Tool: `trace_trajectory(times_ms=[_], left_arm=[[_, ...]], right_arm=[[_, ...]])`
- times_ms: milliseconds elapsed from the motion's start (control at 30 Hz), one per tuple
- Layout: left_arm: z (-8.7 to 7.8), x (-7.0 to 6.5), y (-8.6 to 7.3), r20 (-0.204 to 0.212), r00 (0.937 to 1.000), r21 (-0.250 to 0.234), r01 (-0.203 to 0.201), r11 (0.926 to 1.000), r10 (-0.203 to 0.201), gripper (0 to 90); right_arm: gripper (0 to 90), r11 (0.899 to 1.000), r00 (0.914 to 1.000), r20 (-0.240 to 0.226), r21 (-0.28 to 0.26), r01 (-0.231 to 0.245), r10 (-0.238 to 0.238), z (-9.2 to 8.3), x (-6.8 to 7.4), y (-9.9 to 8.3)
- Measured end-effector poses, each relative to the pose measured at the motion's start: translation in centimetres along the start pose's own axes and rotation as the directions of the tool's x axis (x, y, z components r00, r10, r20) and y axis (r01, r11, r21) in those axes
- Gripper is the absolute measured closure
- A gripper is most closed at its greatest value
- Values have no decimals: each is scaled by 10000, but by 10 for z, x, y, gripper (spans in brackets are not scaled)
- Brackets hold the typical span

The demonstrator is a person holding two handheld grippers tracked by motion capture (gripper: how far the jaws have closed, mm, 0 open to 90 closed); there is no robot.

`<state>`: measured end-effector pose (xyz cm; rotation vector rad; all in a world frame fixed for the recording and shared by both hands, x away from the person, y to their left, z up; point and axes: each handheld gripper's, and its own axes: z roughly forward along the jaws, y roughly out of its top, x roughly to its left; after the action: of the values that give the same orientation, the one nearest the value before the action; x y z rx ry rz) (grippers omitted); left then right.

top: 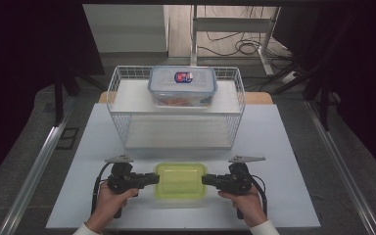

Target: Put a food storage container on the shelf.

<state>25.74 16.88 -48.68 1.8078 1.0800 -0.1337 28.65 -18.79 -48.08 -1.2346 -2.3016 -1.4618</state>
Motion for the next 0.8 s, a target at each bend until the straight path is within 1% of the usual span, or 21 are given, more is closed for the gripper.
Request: trace_trajectory(times_ms=[167, 267, 400, 433, 500, 667, 767, 800], left_arm=[[0, -1, 1, -61, 10000, -8, -64, 10000, 64, 791], [0, -2, 4, -10, 10000, -69, -70, 10000, 70, 791], [0, -5, 7, -7, 9998, -116, -214, 9997, 214, 791], [0, -6, 8, 8, 9998, -141, -194, 9997, 194, 791], [-1, -6, 9, 6, 9996, -165, -265, 9995, 265, 791], [-3, -8, 15, 12, 9992, -229, -404, 9989, 404, 791], [-5, -10, 19, 17, 9988, -292, -493, 9984, 494, 791], [-6, -10, 20, 32, 9989, -324, -475, 9983, 477, 791]], right_arm=[[794, 9993, 9994, 78, -128, 337, -336, -2, 4, 4], [795, 9990, 9991, 76, -179, 421, -420, -5, 4, 6], [795, 9982, 9987, 96, -321, 509, -506, -8, 4, 8], [795, 9980, 9986, 92, -347, 522, -519, -9, 4, 8], [795, 9979, 9985, 86, -355, 544, -542, -11, 5, 9], [794, 9958, 9974, 117, -571, 722, -716, -14, 8, 13], [794, 9952, 9973, 82, -647, 738, -734, -16, 8, 16], [794, 9948, 9969, 83, -658, 781, -777, -17, 9, 17]])
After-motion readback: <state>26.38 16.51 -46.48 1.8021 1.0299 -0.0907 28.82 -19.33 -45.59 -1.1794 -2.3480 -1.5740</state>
